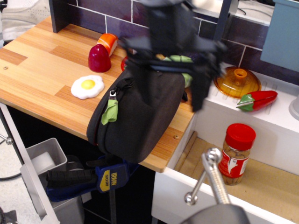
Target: Zip zipper bag
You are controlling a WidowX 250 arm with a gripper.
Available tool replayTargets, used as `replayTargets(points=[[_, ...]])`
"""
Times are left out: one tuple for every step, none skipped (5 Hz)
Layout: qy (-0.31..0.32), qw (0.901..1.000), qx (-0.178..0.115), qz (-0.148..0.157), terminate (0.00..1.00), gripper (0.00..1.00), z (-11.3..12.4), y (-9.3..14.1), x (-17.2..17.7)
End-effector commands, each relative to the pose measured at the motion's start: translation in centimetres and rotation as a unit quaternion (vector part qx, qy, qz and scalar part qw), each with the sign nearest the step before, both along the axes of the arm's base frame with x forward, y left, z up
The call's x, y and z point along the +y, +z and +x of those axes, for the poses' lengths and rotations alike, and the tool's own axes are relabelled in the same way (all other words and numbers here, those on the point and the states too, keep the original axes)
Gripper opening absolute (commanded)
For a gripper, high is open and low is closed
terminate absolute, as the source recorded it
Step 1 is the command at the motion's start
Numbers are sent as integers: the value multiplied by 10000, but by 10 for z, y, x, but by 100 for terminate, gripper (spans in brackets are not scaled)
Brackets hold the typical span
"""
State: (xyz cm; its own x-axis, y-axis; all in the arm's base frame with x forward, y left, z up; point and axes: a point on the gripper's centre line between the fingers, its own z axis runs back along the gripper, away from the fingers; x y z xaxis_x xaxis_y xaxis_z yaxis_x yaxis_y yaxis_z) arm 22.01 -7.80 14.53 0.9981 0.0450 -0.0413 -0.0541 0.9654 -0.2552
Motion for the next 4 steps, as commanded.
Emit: replayTargets(points=[[171, 9974, -462, 526, 0, 100, -12, 15, 39], [246, 9970, -419, 605, 0, 100, -13, -1, 60], [222, 9967, -475, 623, 0, 100, -17, -28, 62], [220, 9941, -681, 820, 0, 100, -14, -40, 62]])
